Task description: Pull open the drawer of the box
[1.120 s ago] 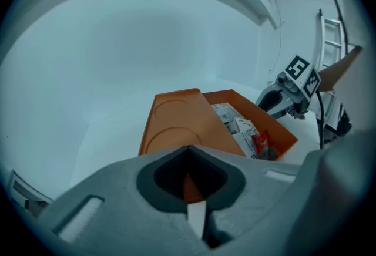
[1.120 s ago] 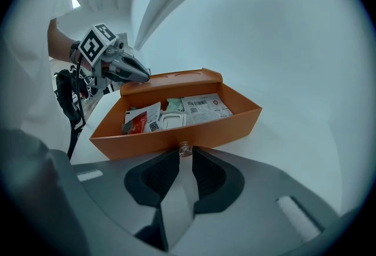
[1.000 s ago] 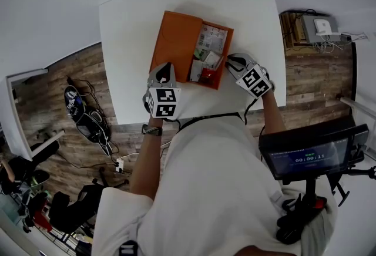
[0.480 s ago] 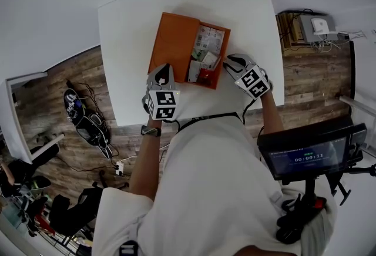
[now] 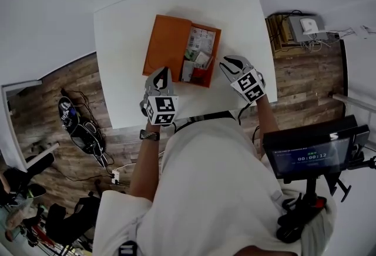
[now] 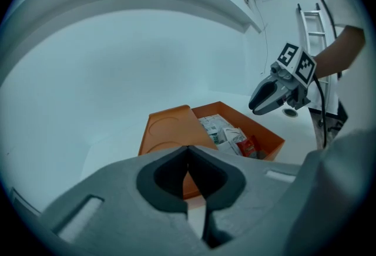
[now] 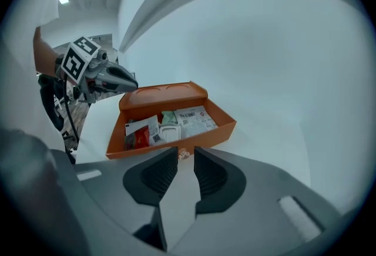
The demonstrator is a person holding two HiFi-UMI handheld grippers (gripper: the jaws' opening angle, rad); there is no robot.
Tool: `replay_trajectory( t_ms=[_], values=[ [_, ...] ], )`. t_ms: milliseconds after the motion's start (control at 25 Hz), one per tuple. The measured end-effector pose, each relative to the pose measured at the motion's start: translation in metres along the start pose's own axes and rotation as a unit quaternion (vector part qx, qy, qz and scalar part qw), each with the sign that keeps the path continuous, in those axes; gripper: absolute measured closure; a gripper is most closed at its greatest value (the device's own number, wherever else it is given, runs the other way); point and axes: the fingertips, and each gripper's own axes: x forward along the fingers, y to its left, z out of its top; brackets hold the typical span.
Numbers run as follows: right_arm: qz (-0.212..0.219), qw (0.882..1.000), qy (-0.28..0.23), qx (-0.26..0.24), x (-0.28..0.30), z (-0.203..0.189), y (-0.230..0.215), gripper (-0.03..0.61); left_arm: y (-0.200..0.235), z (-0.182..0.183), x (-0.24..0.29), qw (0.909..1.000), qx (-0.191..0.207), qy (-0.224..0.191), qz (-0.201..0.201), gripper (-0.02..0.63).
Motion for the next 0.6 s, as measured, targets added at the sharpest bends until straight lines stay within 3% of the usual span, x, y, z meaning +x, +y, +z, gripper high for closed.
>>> replay_trajectory(
  t_ms=[160,280,600],
  values=[
    [-0.037,0.999,-0.034,0.017,-0.020,0.024,-0.008,0.514,0.002,0.018,-0.006,0.9997,-0.005,-0.024,0.008,0.607],
    [-0.081,0.994,-0.062,0.040,-0.039,0.050,-0.016,0.575,0.008,0.034,-0.019,0.9988,-0.008,-0.046,0.015,0.607],
    [-0.148,0.979,-0.129,0.062,-0.111,0.124,0.025,0.575,0.020,0.062,-0.099,0.9940,0.004,-0.104,0.031,0.607]
  ],
)
